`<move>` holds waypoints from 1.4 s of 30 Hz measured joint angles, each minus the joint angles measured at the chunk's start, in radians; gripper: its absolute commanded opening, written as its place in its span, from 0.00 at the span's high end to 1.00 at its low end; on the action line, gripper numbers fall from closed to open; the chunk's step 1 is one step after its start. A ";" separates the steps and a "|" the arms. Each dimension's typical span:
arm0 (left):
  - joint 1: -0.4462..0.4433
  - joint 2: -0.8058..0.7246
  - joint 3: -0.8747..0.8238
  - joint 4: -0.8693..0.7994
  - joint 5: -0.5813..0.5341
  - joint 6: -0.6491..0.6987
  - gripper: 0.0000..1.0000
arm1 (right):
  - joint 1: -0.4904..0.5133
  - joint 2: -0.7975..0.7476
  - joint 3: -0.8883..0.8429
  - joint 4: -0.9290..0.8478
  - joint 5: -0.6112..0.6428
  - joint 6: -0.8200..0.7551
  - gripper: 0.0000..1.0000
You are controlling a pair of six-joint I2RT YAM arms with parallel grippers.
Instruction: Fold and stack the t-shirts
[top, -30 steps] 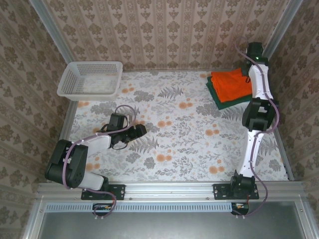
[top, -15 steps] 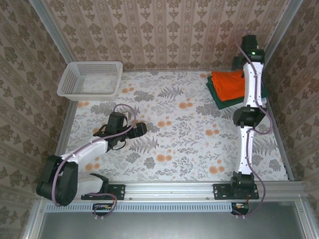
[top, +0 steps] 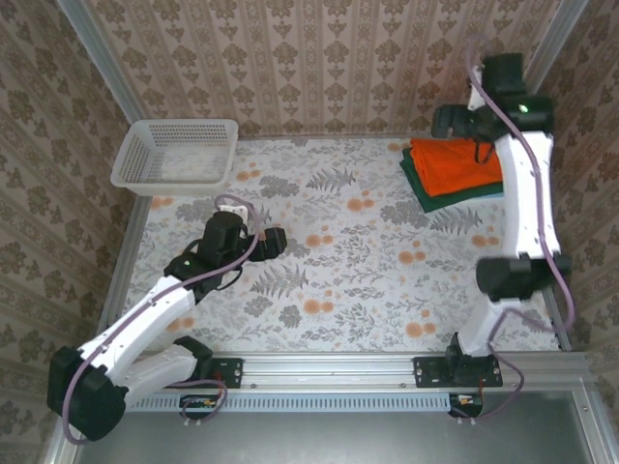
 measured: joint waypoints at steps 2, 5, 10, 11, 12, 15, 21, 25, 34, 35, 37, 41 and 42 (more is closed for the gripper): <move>-0.008 -0.019 0.051 -0.024 -0.021 0.005 0.00 | 0.001 -0.187 -0.227 0.112 -0.046 0.024 0.00; -0.012 -0.036 0.127 -0.043 -0.053 0.022 0.00 | 0.008 -0.529 -0.679 0.326 -0.121 0.080 0.00; -0.005 -0.051 0.220 -0.063 -0.126 0.077 0.00 | 0.009 -0.947 -1.255 0.613 -0.133 0.148 0.01; 0.002 -0.055 0.224 -0.058 -0.136 0.091 0.00 | 0.009 -0.984 -1.330 0.657 -0.128 0.160 0.00; 0.018 -0.060 0.223 -0.054 -0.144 0.105 0.00 | 0.009 -1.011 -1.400 0.702 -0.124 0.175 0.00; 0.104 -0.091 0.185 -0.002 -0.167 0.150 0.00 | 0.009 -1.047 -1.583 0.847 -0.095 0.216 0.00; 0.384 -0.131 0.016 0.181 -0.180 0.252 0.00 | 0.009 -1.007 -1.834 1.194 0.028 0.262 0.00; 0.599 -0.084 -0.130 0.303 -0.151 0.270 0.00 | 0.007 -0.899 -1.888 1.394 0.156 0.249 0.00; 0.755 0.171 -0.319 0.581 -0.077 0.312 0.00 | -0.006 -0.588 -1.909 1.709 0.145 0.122 0.00; 0.755 0.190 -0.329 0.615 -0.064 0.319 0.00 | -0.006 -0.559 -1.909 1.728 0.137 0.120 0.00; 0.751 0.232 -0.340 0.671 -0.042 0.352 0.00 | -0.006 -0.484 -1.905 1.772 0.113 0.116 0.00; 0.734 0.278 -0.340 0.719 -0.045 0.414 0.00 | 0.000 -0.392 -1.848 1.765 0.066 0.097 0.01; 0.734 0.290 -0.340 0.737 -0.044 0.426 0.00 | 0.004 -0.383 -1.833 1.767 0.059 0.089 0.00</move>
